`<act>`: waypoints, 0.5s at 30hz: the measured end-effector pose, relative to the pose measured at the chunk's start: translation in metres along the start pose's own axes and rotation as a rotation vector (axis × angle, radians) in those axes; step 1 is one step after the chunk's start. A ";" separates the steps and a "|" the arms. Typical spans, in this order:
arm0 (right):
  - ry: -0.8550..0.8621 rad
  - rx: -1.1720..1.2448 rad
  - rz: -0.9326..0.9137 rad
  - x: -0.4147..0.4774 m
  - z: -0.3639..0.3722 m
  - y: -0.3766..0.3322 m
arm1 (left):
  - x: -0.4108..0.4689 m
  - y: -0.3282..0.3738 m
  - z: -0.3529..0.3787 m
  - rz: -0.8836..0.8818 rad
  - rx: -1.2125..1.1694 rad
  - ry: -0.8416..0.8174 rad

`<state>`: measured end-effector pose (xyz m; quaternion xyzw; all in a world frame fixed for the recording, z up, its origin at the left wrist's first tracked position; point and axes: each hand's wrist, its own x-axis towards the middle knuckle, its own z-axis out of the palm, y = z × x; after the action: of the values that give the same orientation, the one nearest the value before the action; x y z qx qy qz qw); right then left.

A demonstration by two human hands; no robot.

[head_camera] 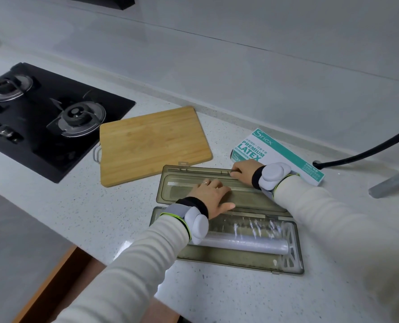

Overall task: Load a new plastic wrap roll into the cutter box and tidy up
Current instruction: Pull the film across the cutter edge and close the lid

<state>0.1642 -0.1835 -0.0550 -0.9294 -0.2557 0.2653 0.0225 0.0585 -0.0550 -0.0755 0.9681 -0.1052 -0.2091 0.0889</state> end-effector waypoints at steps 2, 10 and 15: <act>0.005 0.008 -0.001 -0.001 0.001 0.001 | 0.004 0.006 0.001 -0.043 0.031 -0.005; -0.019 0.012 -0.005 0.000 -0.001 0.002 | 0.013 0.023 0.002 -0.140 0.105 -0.026; -0.096 -0.039 -0.014 0.005 -0.006 -0.005 | 0.009 0.017 0.007 -0.123 0.056 0.070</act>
<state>0.1688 -0.1766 -0.0516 -0.9140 -0.2680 0.3045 -0.0063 0.0607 -0.0741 -0.0815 0.9816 -0.0480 -0.1774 0.0523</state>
